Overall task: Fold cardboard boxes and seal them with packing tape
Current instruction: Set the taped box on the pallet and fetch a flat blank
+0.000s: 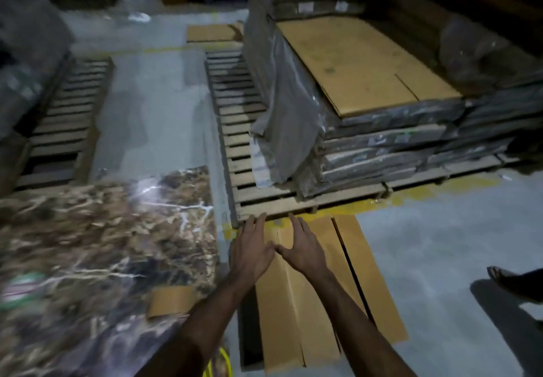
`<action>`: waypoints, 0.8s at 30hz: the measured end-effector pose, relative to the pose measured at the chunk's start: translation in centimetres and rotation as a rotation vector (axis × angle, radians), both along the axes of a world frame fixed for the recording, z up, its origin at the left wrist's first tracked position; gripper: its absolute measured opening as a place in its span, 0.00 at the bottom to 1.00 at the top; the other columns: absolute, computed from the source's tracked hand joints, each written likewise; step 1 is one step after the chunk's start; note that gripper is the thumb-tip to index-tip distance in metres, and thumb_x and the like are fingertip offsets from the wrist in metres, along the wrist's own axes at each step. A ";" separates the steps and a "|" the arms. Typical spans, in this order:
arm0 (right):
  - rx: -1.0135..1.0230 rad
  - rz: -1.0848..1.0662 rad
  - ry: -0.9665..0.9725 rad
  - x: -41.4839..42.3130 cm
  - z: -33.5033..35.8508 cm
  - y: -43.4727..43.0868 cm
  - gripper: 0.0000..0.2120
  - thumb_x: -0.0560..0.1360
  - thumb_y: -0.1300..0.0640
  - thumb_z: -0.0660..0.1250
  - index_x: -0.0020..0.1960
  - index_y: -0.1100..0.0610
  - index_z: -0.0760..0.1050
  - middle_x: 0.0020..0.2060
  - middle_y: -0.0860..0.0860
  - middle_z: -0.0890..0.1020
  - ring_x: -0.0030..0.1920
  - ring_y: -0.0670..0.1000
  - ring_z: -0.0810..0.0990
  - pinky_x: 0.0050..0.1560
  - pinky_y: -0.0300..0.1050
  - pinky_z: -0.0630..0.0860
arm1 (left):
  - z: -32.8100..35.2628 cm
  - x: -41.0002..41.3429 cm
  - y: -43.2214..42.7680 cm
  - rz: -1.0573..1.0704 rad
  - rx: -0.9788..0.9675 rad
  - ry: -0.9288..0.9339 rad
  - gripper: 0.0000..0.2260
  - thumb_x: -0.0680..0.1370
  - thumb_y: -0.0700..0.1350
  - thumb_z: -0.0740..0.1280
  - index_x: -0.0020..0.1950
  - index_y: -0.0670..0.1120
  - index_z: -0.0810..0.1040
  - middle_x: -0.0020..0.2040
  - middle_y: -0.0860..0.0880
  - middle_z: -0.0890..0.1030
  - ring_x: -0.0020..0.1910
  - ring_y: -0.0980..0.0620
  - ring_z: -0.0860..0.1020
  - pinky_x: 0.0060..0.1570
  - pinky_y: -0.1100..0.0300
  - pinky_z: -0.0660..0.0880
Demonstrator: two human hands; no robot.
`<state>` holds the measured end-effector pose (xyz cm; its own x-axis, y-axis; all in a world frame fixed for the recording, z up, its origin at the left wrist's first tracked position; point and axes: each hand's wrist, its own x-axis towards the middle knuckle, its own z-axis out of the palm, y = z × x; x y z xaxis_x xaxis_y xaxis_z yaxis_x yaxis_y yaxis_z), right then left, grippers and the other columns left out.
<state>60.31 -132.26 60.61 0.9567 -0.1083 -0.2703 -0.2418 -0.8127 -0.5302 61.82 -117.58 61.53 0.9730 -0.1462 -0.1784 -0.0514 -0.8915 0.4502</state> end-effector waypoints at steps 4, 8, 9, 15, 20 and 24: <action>0.025 0.094 -0.116 -0.3 8.6 8.5 0.44 0.77 0.40 0.71 0.84 0.51 0.52 0.83 0.51 0.56 0.80 0.54 0.60 0.72 0.51 0.67 | 8.0 -1.5 10.2 0.073 0.071 -0.106 0.33 0.81 0.55 0.64 0.84 0.53 0.56 0.83 0.48 0.59 0.80 0.43 0.62 0.75 0.42 0.65; 0.035 0.184 -0.196 -2.2 15.8 19.0 0.43 0.77 0.39 0.71 0.83 0.52 0.55 0.82 0.52 0.58 0.79 0.55 0.62 0.71 0.52 0.68 | 13.3 -4.7 22.1 0.137 0.095 -0.132 0.32 0.80 0.59 0.63 0.82 0.53 0.59 0.82 0.46 0.63 0.78 0.42 0.64 0.74 0.40 0.66; 0.048 0.201 -0.207 -3.0 17.4 21.9 0.43 0.77 0.39 0.71 0.82 0.52 0.55 0.82 0.52 0.59 0.79 0.56 0.63 0.71 0.53 0.69 | 14.8 -6.0 25.0 0.156 0.103 -0.143 0.32 0.80 0.60 0.63 0.82 0.53 0.60 0.81 0.46 0.64 0.77 0.41 0.66 0.72 0.41 0.68; 0.082 0.351 -0.277 -7.7 23.1 40.2 0.41 0.74 0.45 0.75 0.80 0.52 0.60 0.78 0.53 0.65 0.75 0.57 0.67 0.71 0.54 0.70 | 20.2 -14.1 43.0 0.269 0.146 -0.224 0.34 0.78 0.57 0.69 0.82 0.54 0.62 0.81 0.46 0.65 0.77 0.42 0.65 0.71 0.43 0.67; 0.119 0.511 -0.283 -10.9 23.9 56.3 0.42 0.74 0.42 0.75 0.81 0.53 0.60 0.80 0.55 0.62 0.79 0.57 0.62 0.75 0.56 0.65 | 21.4 -20.1 58.3 0.478 0.129 -0.214 0.35 0.77 0.59 0.69 0.82 0.55 0.60 0.82 0.47 0.63 0.78 0.42 0.64 0.72 0.43 0.66; 0.148 0.681 -0.279 -14.0 23.4 68.3 0.42 0.73 0.43 0.76 0.80 0.56 0.62 0.77 0.56 0.67 0.76 0.58 0.66 0.72 0.53 0.67 | 21.7 -26.0 69.0 0.630 0.150 -0.180 0.35 0.78 0.57 0.69 0.82 0.55 0.59 0.80 0.46 0.65 0.77 0.41 0.65 0.70 0.41 0.67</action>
<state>46.35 -63.95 83.97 0.8344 0.5506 0.0262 0.4482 -0.6500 -0.6137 35.83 -48.60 83.26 0.8807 0.4733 0.0202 0.4368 -0.8277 0.3523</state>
